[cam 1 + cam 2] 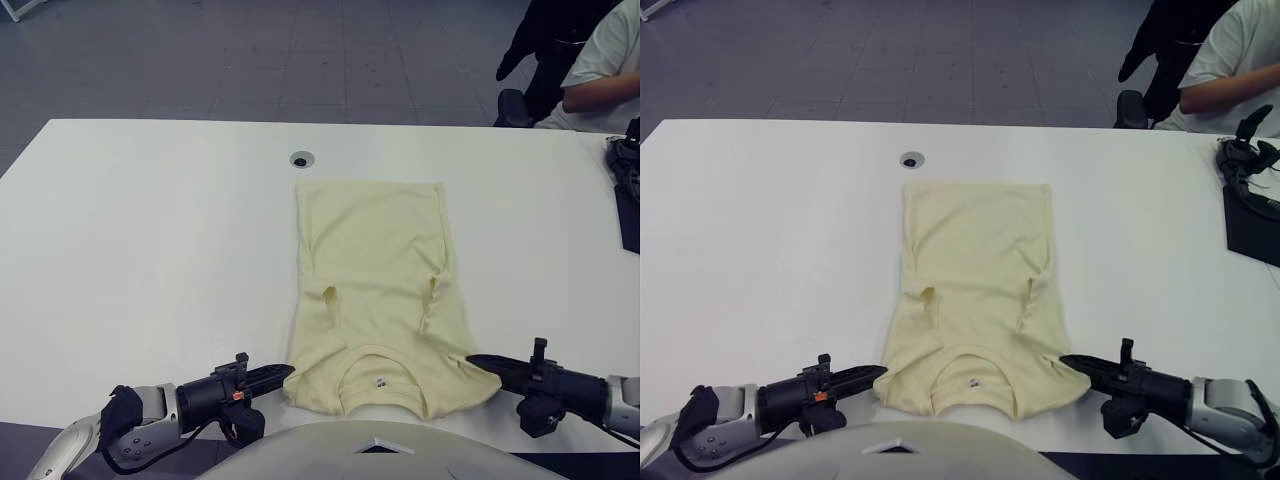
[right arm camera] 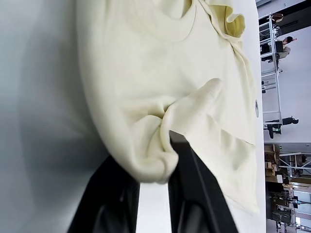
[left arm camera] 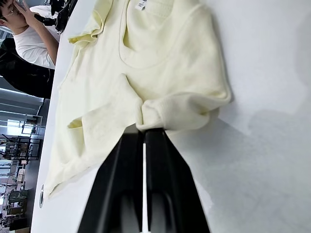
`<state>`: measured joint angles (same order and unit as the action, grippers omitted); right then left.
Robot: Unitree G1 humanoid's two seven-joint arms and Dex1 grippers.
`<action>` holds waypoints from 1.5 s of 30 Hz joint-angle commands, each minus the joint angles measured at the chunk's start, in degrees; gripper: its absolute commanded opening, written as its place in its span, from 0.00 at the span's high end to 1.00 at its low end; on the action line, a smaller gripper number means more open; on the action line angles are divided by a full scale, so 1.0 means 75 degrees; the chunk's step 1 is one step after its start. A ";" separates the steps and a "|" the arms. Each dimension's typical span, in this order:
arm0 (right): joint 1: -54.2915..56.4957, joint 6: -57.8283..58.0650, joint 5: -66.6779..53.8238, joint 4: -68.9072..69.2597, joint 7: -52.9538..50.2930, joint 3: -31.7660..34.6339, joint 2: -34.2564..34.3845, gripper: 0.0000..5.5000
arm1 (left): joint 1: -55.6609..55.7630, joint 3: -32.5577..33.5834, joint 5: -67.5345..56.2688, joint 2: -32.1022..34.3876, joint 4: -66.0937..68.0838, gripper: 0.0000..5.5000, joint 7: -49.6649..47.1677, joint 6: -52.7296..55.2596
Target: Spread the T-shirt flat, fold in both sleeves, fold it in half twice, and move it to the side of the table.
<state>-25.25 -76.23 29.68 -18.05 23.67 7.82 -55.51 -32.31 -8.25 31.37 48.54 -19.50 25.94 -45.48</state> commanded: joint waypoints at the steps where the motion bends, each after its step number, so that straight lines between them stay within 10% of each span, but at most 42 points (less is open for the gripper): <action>1: -0.0577 0.1364 -0.1678 0.0093 0.0919 -0.1112 -0.0591 0.99 | -0.0169 0.0120 -0.0364 0.0212 0.0007 1.00 0.0255 0.0318; 7: -0.1522 0.3914 -0.5461 0.1712 0.2764 -0.1959 -0.1649 1.00 | -0.1023 -0.0002 -0.2698 0.0893 -0.0461 1.00 0.1619 0.1766; 13: -0.2268 0.6430 -1.0048 0.3933 0.4814 -0.0683 -0.2230 1.00 | -0.2476 0.1499 -0.5102 0.1805 -0.1800 1.00 0.2807 0.2923; 20: -0.3791 0.8886 -1.1953 0.5374 0.7041 0.1513 -0.1764 1.00 | -0.4734 0.4176 -0.7264 0.1706 -0.2717 1.00 0.5121 0.3484; 27: -0.3498 1.0065 -1.1338 0.5754 0.7655 0.2210 -0.0975 1.00 | -0.3858 0.5297 -0.7959 0.1955 -0.3036 1.00 0.6347 0.4430; 33: -0.1230 1.0407 -1.0340 0.5512 0.6989 0.1339 -0.0509 1.00 | -0.0653 0.3651 -0.7747 0.2427 -0.2482 1.00 0.5699 0.5569; 45: 0.4027 1.0323 -0.8167 0.2174 0.5896 -0.0380 0.1104 1.00 | 0.5534 0.0242 -0.5595 0.0096 0.0552 1.00 0.4048 0.6933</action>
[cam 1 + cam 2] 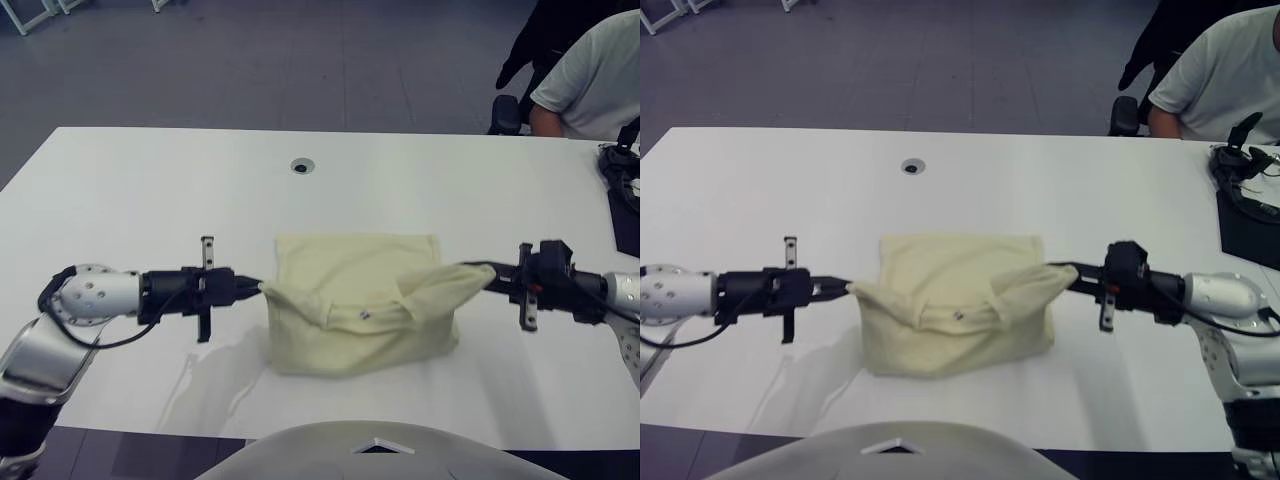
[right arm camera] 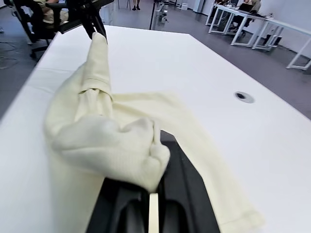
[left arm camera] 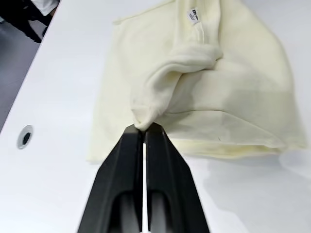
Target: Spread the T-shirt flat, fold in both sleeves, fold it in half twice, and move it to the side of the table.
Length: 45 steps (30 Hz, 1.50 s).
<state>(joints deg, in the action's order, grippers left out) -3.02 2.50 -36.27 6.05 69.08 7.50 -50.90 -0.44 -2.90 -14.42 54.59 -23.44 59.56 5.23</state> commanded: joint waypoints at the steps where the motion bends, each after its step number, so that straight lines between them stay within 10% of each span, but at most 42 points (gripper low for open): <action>1: 0.1318 -0.0255 0.0800 -0.1325 -0.0190 -0.0407 0.0623 1.00 | 0.1513 -0.0544 0.0603 -0.0884 0.1368 1.00 -0.0524 0.0185; 15: 0.2710 -0.1881 0.2802 -0.4532 -0.1176 -0.0803 0.1885 0.88 | 0.2522 -0.1150 0.1517 -0.2509 0.3924 1.00 -0.1331 -0.0441; 28: 0.2379 -0.1103 0.2947 -0.4143 -0.3658 0.0164 0.2359 0.53 | 0.2605 0.0284 0.1330 -0.4087 0.4892 0.62 -0.4298 0.0550; 45: 0.2827 -0.3263 0.8372 -0.4127 -0.4241 -0.3105 0.0657 0.04 | 0.1694 0.0342 0.1815 -0.3873 0.2417 0.11 -0.4594 0.0239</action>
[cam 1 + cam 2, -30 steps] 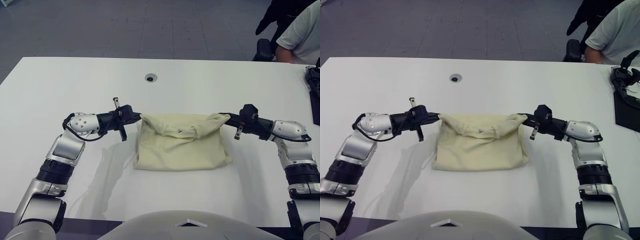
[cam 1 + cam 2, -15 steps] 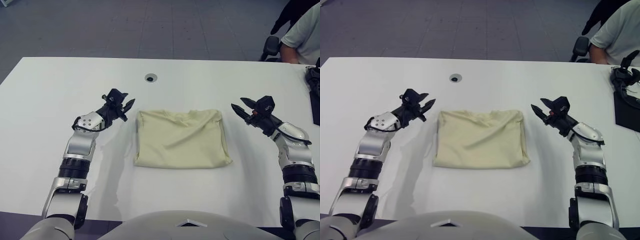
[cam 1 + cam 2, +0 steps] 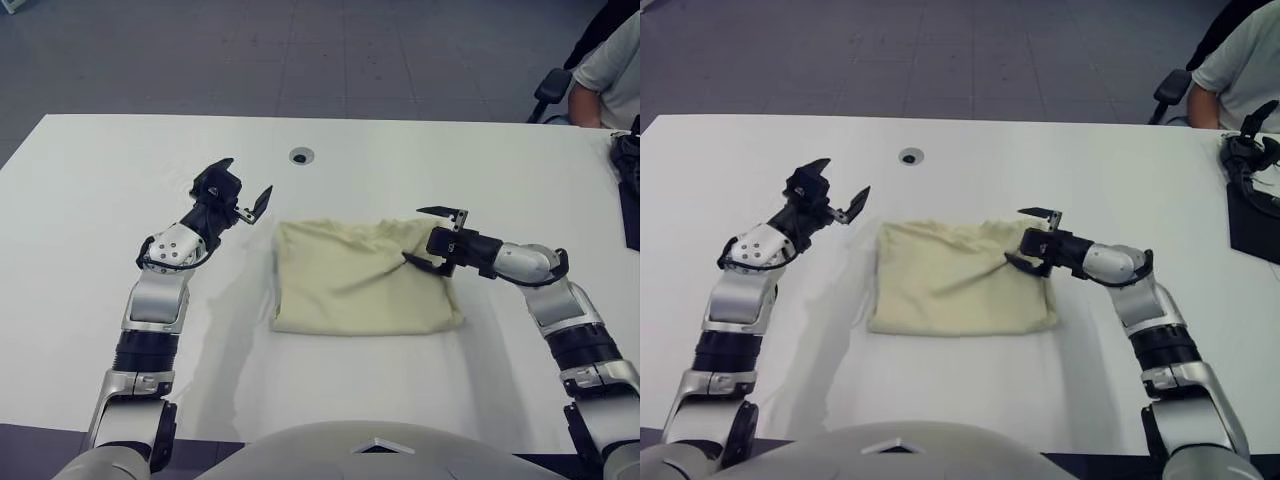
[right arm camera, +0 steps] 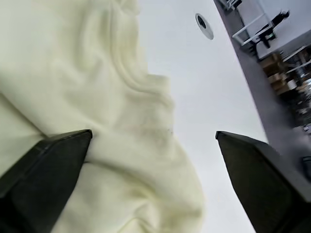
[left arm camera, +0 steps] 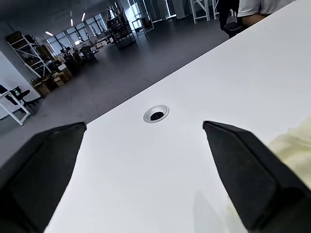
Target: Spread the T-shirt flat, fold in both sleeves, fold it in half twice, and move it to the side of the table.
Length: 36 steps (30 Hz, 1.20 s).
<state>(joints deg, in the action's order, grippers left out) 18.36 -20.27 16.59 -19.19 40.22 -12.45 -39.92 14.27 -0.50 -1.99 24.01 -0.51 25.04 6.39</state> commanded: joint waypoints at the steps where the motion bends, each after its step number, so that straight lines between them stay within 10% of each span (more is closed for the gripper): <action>1: -0.0184 -0.0282 0.1317 -0.0709 -0.0230 -0.0414 -0.1102 0.02 | -0.0354 0.0054 0.0161 0.0236 -0.0837 0.08 0.0010 0.0121; 12: -0.3590 0.1220 -0.2281 0.4816 0.2880 0.0750 -0.3419 0.02 | -0.1147 -0.0209 0.0281 0.0181 -0.2418 0.02 -0.0072 0.0613; 36: -0.2100 0.0543 -0.0189 0.3416 0.0568 -0.2056 0.0735 0.02 | -0.1465 -0.0656 0.0732 0.0162 -0.2581 0.02 -0.0255 0.0522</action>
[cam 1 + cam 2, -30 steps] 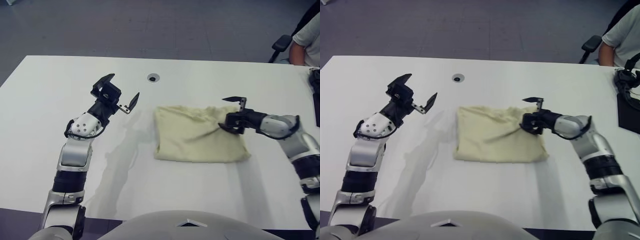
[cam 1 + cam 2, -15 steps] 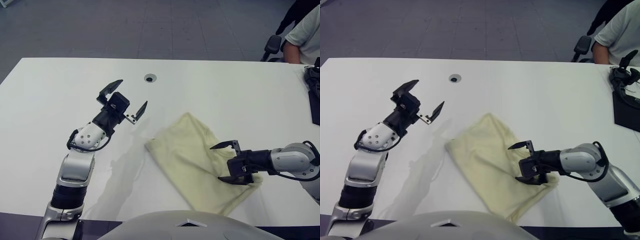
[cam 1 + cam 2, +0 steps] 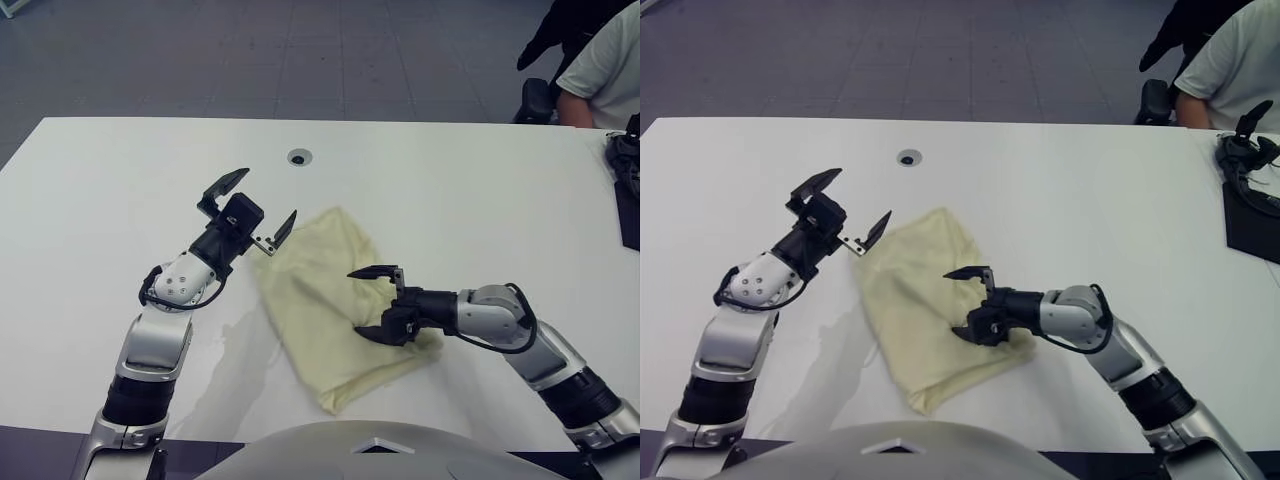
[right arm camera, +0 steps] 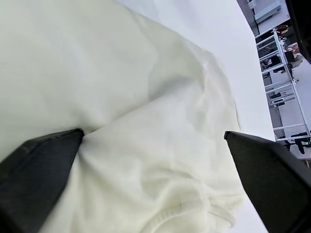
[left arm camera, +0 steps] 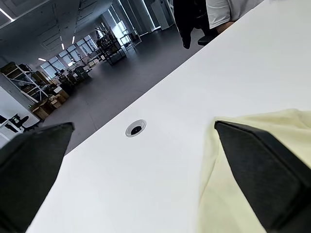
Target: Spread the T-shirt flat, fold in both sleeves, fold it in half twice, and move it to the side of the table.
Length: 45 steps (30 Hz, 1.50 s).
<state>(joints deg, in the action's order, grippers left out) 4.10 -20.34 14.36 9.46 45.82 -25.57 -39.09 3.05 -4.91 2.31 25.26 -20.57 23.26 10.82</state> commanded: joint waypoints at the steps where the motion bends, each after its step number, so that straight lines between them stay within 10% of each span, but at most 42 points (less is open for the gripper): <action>1: -0.0166 0.0614 -0.0044 -0.0381 -0.0296 -0.0255 0.0812 0.02 | 0.0052 -0.0102 0.0198 0.0016 0.0132 0.02 0.0007 -0.0125; 13: 0.0144 0.0944 -0.2674 0.0553 -0.0744 0.1429 0.1773 0.02 | -0.0475 0.0381 0.0066 0.0236 -0.0232 0.02 0.0070 -0.0807; 29: -0.2501 -0.4983 -0.0348 -0.1438 -0.0275 0.4320 -0.1981 0.02 | -0.6315 0.1178 -0.0081 0.2986 -0.2790 0.02 0.3209 -0.3761; 45: -0.2590 -0.5747 0.0856 -0.1499 -0.0831 0.2712 -0.2268 0.14 | -0.5984 0.0146 0.1604 0.2932 -0.2266 0.39 0.3259 -0.3753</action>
<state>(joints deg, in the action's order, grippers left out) -14.56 -64.95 19.11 -2.79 38.12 -2.39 -55.57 -43.35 -2.30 13.01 47.95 -38.10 48.27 -17.33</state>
